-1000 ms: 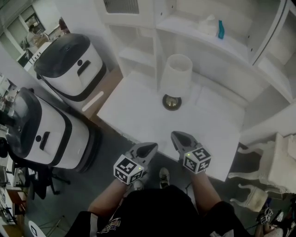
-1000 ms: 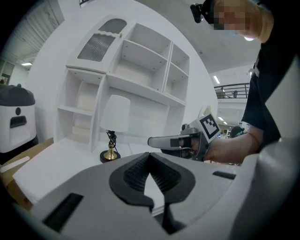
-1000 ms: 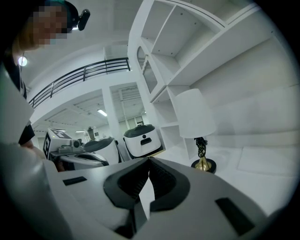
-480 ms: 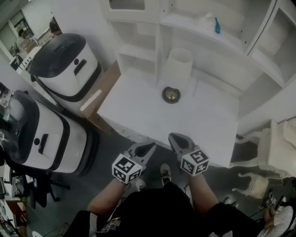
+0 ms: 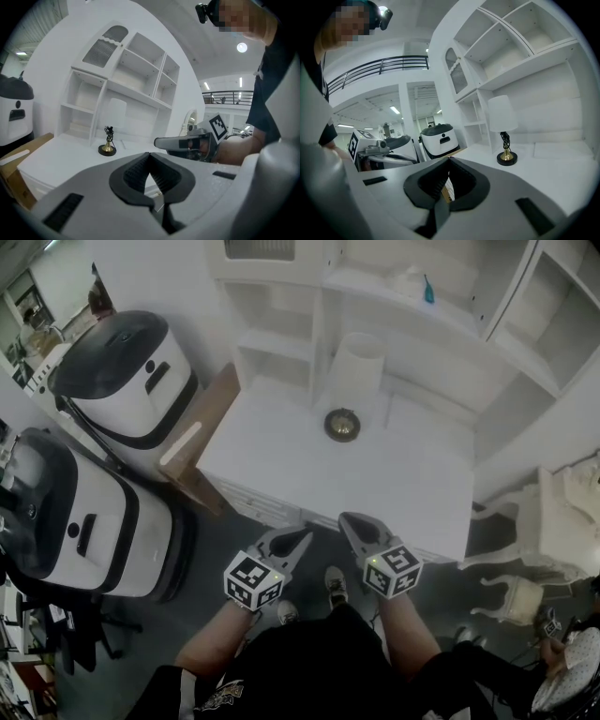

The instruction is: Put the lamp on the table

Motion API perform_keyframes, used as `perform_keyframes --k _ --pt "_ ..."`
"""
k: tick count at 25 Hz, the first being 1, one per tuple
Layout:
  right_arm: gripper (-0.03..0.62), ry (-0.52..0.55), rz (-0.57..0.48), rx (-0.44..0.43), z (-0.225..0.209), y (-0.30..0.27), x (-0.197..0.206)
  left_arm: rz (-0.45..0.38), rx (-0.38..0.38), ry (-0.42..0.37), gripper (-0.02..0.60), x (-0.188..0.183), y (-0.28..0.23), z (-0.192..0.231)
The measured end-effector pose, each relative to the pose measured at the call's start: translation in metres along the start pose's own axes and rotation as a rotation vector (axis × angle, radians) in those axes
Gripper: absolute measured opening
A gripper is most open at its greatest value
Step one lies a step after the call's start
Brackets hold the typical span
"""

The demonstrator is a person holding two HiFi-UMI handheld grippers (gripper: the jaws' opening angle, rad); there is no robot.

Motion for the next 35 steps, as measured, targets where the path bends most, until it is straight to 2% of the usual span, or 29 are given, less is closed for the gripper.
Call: perform_keyframes --k 17,35 --pt "0.025 -0.005 -0.023 0.051 0.045 0.024 0.017 0.008 0.042 -0.014 0.006 0.006 0.044 -0.016" --pt "0.025 -0.006 -0.029 0.057 0.056 0.021 0.018 0.009 0.051 -0.018 0.006 0.005 0.056 -0.015"
Point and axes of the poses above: the fingertips, and each gripper's own axes: y backward along the fingers, z to its left, x out of its underside, the point moved 6 cm from there along y, backward along the fingers, and after that the axes turned 14 degrees about -z, right-handed, at the moved point
